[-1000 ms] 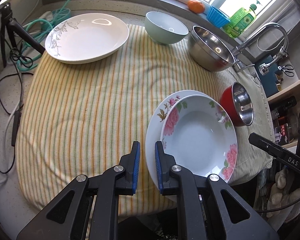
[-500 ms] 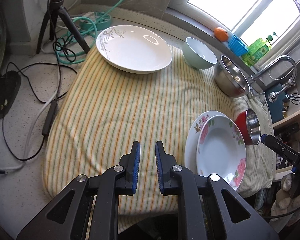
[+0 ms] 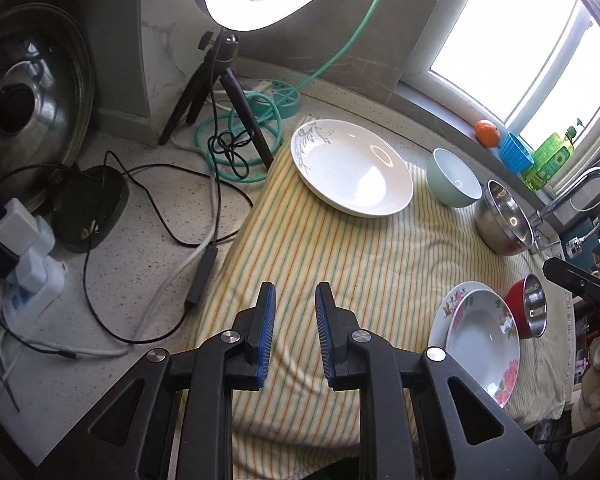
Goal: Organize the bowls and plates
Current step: 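Move both grippers to the white leaf-patterned plate and grasp its rim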
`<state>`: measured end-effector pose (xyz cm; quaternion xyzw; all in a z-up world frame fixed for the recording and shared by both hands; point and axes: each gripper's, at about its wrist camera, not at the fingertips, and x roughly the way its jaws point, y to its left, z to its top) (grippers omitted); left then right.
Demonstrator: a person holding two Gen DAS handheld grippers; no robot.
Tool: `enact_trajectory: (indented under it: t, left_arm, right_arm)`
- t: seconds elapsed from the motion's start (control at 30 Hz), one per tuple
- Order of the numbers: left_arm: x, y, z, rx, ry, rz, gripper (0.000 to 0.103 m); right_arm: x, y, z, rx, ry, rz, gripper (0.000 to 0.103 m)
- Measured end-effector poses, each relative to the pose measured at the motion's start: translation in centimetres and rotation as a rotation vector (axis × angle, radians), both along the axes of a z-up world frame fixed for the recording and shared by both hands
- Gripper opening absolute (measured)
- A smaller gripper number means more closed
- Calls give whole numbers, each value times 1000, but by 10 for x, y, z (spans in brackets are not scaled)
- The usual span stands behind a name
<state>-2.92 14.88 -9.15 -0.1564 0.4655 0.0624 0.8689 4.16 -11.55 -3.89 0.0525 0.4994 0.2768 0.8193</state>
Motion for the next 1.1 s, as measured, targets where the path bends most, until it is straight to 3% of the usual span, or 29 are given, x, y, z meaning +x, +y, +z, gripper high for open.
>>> enact_trajectory:
  t: [0.07, 0.13, 0.2, 0.33, 0.47, 0.6, 0.9, 1.1]
  left_arm:
    - [-1, 3, 4, 31, -20, 9, 30]
    - [-1, 5, 7, 58, -31, 13, 43]
    - [-1, 8, 8, 59, -43, 17, 63]
    - [2, 11, 7, 59, -41, 40, 63]
    - [5, 9, 4, 49, -34, 88, 63]
    - [6, 5, 6, -7, -38, 119, 63]
    - [26, 3, -6, -64, -33, 196, 60]
    - [44, 1, -25, -111, -21, 232, 44]
  right_arm:
    - [6, 11, 4, -6, -8, 19, 39]
    - [11, 21, 8, -5, -11, 44, 39]
    - [16, 30, 9, -13, -12, 60, 39]
    - [30, 40, 3, -25, 10, 73, 46]
    - [51, 44, -4, -21, 26, 111, 47]
    - [74, 47, -1, -7, 37, 173, 47]
    - [126, 53, 11, -17, -21, 227, 47]
    - [158, 62, 1, -5, 23, 244, 47]
